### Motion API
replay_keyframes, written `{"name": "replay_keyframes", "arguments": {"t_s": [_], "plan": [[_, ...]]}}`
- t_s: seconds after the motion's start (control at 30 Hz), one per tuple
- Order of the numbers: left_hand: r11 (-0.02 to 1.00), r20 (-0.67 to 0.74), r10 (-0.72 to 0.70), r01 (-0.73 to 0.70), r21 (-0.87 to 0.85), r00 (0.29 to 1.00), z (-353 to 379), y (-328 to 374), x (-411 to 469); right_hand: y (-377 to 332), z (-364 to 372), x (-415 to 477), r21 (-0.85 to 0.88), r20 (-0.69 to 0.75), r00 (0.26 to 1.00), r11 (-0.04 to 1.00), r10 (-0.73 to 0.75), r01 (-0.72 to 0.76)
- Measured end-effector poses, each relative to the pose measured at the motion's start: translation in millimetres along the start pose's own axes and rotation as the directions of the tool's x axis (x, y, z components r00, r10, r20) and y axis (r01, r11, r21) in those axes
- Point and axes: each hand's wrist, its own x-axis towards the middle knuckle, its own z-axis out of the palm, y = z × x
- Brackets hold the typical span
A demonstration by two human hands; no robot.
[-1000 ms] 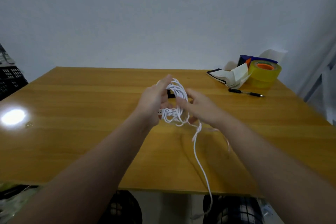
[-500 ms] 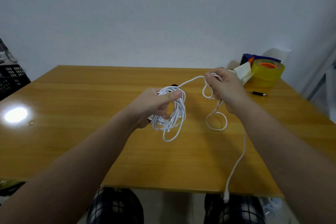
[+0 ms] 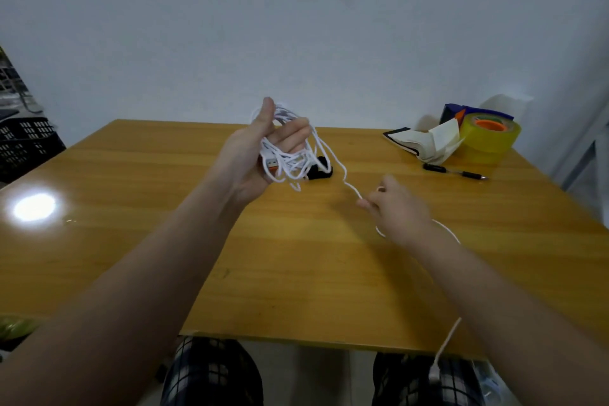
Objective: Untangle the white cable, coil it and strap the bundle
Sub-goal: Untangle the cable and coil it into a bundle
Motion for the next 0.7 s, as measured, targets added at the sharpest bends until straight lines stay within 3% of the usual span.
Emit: {"name": "replay_keyframes", "arguments": {"t_s": [0.1, 0.17, 0.27, 0.37, 0.43, 0.57, 0.7], "plan": [[0.998, 0.048, -0.024, 0.021, 0.065, 0.999, 4, -4, 0, -21, -6, -8, -0.192, 0.206, 0.974, 0.972, -0.093, 0.133], [0.995, 0.034, -0.030, 0.027, 0.098, 0.999, 4, -8, 4, -42, -12, -19, -0.218, 0.357, 0.918, 0.940, -0.172, 0.261], [0.928, -0.008, 0.015, -0.011, 0.372, 1.000, -5, -20, 15, -72, -20, -37, -0.219, 0.460, 0.827, 0.862, -0.322, 0.457], [0.764, 0.048, 0.068, -0.082, 0.640, 0.997, -18, -32, 16, -90, -33, -43, -0.257, 0.394, 0.767, 0.741, -0.506, 0.620], [0.684, 0.081, 0.077, -0.111, 0.721, 0.994, -23, -37, 15, -92, -43, -41, -0.259, 0.341, 0.736, 0.694, -0.585, 0.671], [0.595, 0.136, 0.066, -0.148, 0.790, 0.989, -27, -44, 8, -85, -64, -28, -0.207, 0.222, 0.716, 0.685, -0.662, 0.698], [0.506, 0.296, -0.062, -0.225, 0.833, 0.953, -26, -48, -5, -68, -80, -15, -0.081, -0.033, 0.737, 0.737, -0.675, 0.671]]}}
